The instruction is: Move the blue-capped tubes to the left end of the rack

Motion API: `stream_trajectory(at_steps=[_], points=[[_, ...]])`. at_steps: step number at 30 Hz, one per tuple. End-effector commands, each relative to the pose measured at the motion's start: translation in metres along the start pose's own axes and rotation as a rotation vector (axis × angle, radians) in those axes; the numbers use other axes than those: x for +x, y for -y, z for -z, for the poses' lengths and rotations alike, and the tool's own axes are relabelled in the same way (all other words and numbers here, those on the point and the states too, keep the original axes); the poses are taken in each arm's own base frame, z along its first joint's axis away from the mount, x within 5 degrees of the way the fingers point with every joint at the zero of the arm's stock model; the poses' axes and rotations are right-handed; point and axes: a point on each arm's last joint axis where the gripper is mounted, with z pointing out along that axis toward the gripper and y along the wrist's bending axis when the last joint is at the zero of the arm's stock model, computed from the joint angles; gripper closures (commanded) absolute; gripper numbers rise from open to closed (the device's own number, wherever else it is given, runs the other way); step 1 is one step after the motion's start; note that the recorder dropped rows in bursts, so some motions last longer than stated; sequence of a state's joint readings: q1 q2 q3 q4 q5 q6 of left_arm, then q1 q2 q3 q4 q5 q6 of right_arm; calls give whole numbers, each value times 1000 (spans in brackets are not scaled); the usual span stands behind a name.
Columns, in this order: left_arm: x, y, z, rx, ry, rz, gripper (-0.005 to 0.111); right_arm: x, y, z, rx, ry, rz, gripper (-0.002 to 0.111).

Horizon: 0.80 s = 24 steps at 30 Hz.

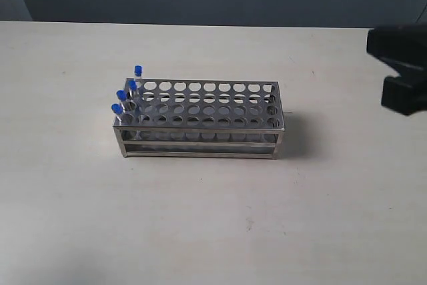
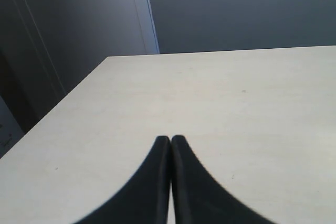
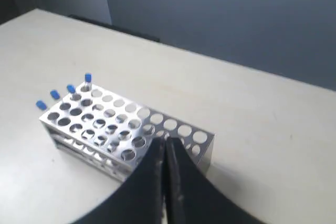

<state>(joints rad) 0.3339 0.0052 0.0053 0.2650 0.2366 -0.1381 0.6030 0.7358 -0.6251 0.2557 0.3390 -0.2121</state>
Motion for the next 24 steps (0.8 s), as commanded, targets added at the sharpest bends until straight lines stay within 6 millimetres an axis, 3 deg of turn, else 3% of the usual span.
stream_trajectory(at_steps=[1,7,11,18,24], points=[[-2,0,1,6,13,4,106,8,-1,3,-13,-70,-14,109],[-2,0,1,6,13,4,106,6,2,5,21,-54,92,109],[-2,0,1,6,13,4,106,11,20,24,166,21,60,109],[-2,0,1,6,15,4,106,48,43,66,537,147,-93,109],[-2,0,1,6,15,4,106,79,42,69,613,131,-115,109]])
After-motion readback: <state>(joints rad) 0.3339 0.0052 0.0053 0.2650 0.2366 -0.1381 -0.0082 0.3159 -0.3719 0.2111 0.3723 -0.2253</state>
